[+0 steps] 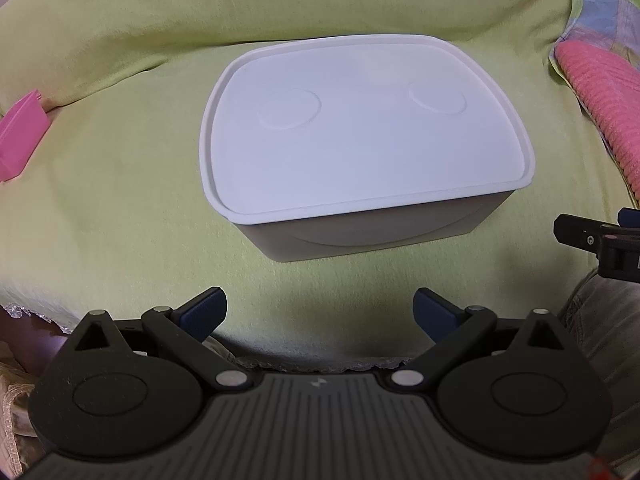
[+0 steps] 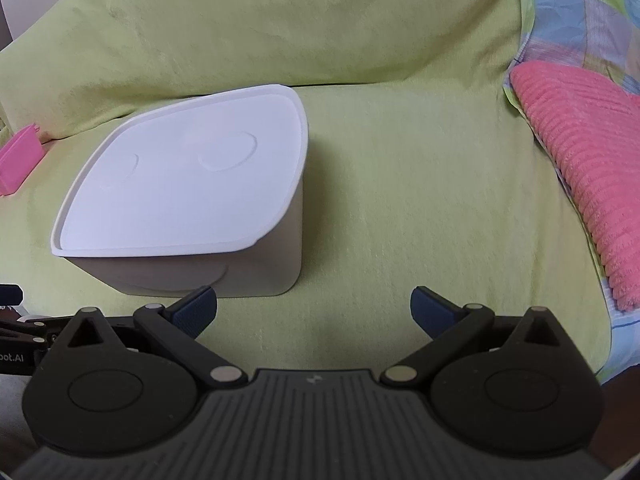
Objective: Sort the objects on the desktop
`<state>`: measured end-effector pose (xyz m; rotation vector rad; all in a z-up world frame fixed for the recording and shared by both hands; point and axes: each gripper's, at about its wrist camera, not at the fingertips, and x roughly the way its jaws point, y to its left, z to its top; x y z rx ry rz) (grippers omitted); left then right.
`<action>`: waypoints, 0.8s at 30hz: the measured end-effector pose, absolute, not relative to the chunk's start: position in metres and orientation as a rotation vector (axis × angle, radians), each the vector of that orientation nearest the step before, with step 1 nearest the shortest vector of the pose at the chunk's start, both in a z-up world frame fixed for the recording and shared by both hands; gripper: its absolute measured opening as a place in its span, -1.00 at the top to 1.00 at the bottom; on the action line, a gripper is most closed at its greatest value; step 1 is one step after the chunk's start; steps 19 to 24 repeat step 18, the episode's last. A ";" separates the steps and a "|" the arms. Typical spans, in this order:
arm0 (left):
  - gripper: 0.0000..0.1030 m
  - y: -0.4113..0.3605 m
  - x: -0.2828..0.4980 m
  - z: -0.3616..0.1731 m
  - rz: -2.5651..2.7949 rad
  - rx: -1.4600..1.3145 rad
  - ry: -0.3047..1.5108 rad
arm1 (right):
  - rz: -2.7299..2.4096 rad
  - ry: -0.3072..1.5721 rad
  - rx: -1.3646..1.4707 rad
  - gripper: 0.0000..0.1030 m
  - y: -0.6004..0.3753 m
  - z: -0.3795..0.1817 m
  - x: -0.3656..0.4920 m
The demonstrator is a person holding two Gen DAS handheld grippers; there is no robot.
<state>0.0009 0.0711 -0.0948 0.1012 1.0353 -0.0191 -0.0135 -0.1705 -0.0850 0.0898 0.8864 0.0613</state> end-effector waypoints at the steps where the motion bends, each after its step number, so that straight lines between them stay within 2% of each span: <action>1: -0.95 0.071 0.001 -0.095 -0.018 0.100 1.037 | 0.061 0.888 0.090 -0.98 -0.171 -0.085 -0.013; 24: -0.95 0.069 0.001 -0.093 -0.022 0.118 1.010 | 0.065 0.902 0.086 -0.98 -0.171 -0.085 -0.012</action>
